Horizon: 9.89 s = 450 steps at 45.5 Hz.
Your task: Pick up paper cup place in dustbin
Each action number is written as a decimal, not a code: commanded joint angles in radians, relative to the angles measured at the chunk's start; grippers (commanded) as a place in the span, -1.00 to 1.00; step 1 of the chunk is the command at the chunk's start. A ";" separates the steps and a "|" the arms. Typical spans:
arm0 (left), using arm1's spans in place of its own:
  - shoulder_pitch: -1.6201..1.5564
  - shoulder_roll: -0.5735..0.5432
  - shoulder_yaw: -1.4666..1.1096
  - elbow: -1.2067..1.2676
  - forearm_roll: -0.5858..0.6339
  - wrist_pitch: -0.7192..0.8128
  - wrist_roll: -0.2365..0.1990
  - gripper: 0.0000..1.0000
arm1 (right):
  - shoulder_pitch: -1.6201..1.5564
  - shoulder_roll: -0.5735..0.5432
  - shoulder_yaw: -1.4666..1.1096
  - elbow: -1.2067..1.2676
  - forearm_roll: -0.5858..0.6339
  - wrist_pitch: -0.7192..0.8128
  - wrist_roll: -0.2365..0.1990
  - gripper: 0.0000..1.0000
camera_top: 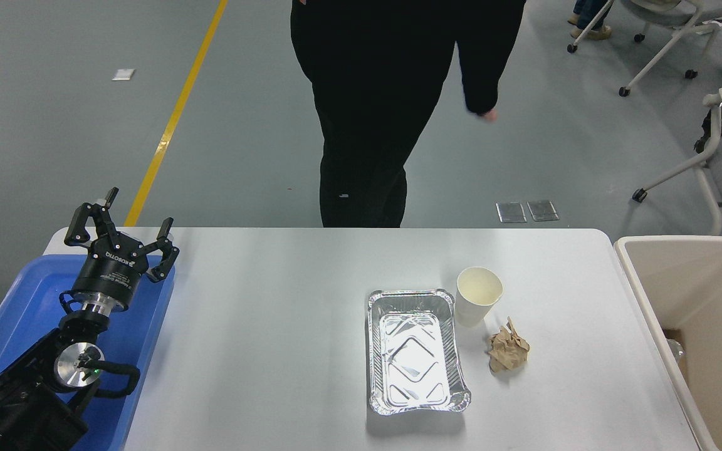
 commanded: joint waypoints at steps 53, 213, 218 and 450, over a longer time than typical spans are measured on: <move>0.000 0.000 0.001 0.000 0.000 0.000 0.000 0.97 | 0.011 0.038 0.000 -0.001 0.000 0.000 0.000 1.00; 0.000 0.000 0.001 0.000 0.000 0.000 0.002 0.97 | 2.037 -0.082 -1.132 1.506 -0.109 0.747 0.000 1.00; 0.000 0.000 0.001 0.000 0.000 0.000 0.002 0.97 | 2.036 -0.047 -1.132 1.503 -0.124 0.745 0.000 1.00; 0.000 0.000 0.001 0.000 0.000 0.002 0.002 0.97 | 0.485 -0.114 -0.526 -0.064 -0.241 0.255 -0.063 -1.00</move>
